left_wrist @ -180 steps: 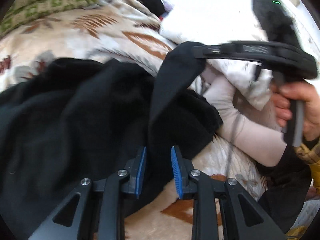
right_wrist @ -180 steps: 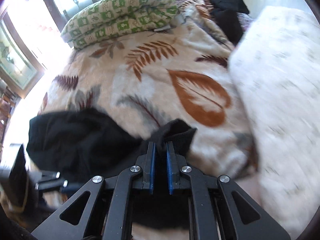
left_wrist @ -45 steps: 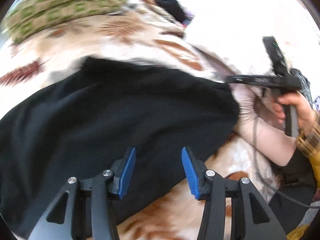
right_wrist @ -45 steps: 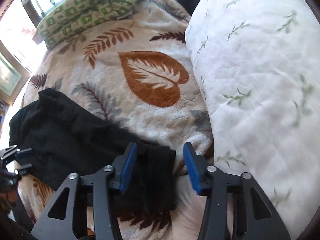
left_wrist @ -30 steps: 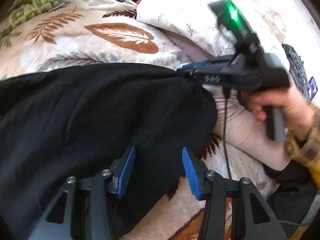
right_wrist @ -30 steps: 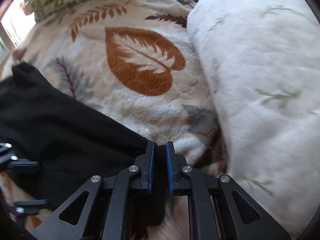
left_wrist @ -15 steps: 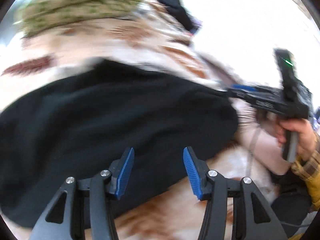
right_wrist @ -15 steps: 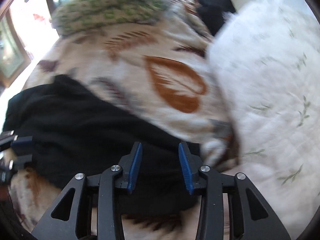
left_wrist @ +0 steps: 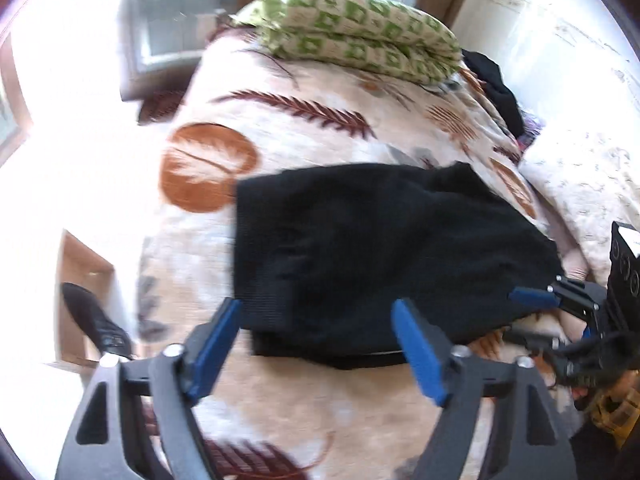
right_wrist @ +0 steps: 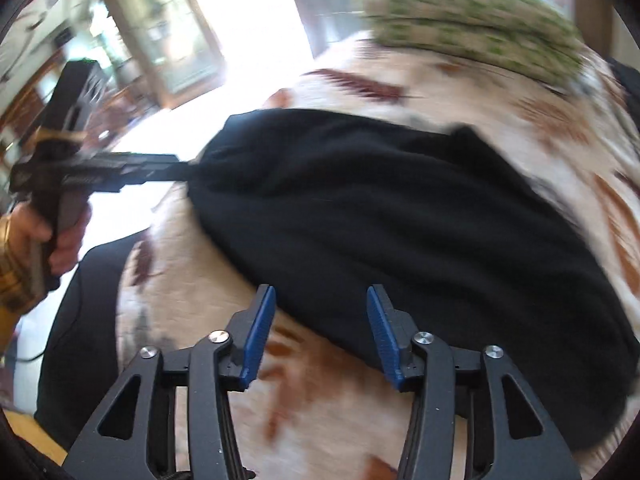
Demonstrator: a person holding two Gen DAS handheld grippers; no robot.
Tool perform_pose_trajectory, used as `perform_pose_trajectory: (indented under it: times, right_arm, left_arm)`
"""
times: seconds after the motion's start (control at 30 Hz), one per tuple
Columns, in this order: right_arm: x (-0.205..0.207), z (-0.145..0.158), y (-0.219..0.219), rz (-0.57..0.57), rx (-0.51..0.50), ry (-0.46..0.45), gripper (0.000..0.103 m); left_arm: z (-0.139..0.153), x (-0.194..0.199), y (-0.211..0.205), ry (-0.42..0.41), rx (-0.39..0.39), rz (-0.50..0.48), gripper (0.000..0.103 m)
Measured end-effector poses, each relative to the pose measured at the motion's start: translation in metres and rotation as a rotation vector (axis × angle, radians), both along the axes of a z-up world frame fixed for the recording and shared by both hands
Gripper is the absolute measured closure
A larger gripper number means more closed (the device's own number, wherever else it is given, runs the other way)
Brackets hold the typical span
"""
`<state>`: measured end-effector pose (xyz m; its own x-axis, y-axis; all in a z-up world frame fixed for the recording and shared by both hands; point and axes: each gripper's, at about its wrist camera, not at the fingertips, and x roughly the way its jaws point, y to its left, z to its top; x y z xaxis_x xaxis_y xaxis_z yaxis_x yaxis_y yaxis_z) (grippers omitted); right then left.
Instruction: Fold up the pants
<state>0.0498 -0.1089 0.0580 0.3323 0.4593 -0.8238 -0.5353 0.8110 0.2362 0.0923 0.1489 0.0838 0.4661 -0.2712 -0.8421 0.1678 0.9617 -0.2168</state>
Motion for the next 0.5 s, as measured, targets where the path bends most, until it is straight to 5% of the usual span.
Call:
perform_pose_trajectory:
  times: [0.23, 0.27, 0.37, 0.4, 0.5]
  right_arm:
    - [0.0, -0.012, 0.065, 0.152, -0.015, -0.019, 0.051]
    - [0.002, -0.014, 0.07, 0.168, -0.03, -0.02, 0.052]
    - [0.005, -0.024, 0.089, 0.198, -0.13, -0.046, 0.076]
    - [0.007, -0.026, 0.091, 0.187, -0.145, -0.05, 0.088]
    - [0.01, -0.018, 0.085, 0.146, -0.08, -0.042, 0.093]
  left_arm:
    - [-0.017, 0.013, 0.022, 0.052, -0.028, 0.048, 0.017]
    - [-0.021, 0.016, 0.023, 0.059, -0.026, 0.058, 0.026]
    - [-0.03, 0.021, 0.022, 0.085, -0.008, 0.089, 0.058]
    - [-0.031, 0.02, 0.021, 0.087, -0.011, 0.094, 0.06]
    - [-0.023, 0.012, 0.021, 0.047, -0.009, 0.088, 0.071]
